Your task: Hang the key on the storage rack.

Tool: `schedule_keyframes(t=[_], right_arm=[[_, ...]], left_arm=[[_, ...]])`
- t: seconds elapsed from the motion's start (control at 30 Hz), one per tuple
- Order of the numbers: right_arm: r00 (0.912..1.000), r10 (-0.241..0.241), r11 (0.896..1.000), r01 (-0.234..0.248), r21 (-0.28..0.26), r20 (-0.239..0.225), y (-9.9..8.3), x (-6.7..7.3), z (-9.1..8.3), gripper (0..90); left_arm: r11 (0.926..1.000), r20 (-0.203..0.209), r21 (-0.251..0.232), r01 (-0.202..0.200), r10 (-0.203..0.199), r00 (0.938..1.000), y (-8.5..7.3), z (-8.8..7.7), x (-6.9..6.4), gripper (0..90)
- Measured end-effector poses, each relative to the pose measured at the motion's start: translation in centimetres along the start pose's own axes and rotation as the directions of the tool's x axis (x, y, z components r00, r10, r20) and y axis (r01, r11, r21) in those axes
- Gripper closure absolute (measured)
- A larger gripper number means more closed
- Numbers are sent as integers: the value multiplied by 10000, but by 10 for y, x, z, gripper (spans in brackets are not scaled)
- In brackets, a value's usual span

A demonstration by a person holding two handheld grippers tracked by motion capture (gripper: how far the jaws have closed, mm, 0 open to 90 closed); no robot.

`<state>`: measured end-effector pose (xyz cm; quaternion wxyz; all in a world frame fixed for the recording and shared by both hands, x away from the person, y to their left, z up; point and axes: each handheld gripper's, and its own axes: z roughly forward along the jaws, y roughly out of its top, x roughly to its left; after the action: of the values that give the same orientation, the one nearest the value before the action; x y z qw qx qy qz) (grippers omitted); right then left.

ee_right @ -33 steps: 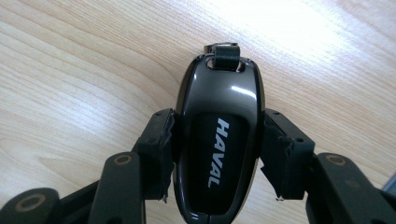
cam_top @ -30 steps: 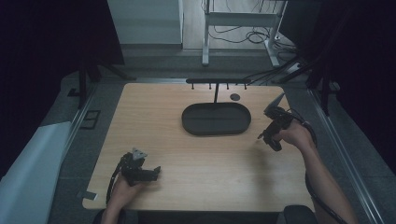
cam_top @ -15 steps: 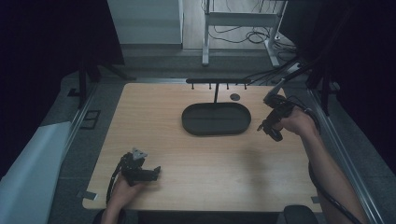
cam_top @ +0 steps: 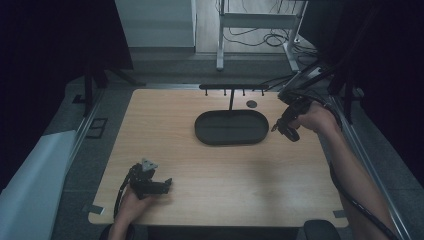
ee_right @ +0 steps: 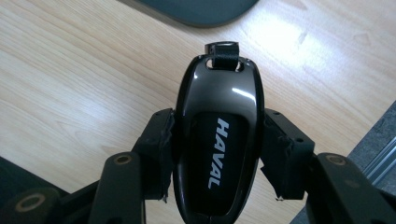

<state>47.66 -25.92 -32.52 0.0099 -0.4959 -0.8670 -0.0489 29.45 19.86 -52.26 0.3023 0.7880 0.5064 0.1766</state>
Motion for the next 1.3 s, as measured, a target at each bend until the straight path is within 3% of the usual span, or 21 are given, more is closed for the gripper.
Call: schedule_keyframes(t=[0.13,0.43,1.03,1.3], right_arm=[[9999,-25,9999,23,-136,-170,11,2,-17,485],[9996,-130,9998,126,-143,-270,31,10,-35,485],[9996,-91,9995,83,-289,-259,73,23,-55,486],[9996,281,9991,-281,-311,19,82,18,-62,486]], left_arm=[[10000,-1,-3,5,-5,10000,0,0,0,0],[10000,2,4,15,-15,10000,0,0,0,0],[10000,-9,-11,15,-15,10000,0,0,0,0],[10000,-10,-10,18,-18,10000,0,0,0,0]])
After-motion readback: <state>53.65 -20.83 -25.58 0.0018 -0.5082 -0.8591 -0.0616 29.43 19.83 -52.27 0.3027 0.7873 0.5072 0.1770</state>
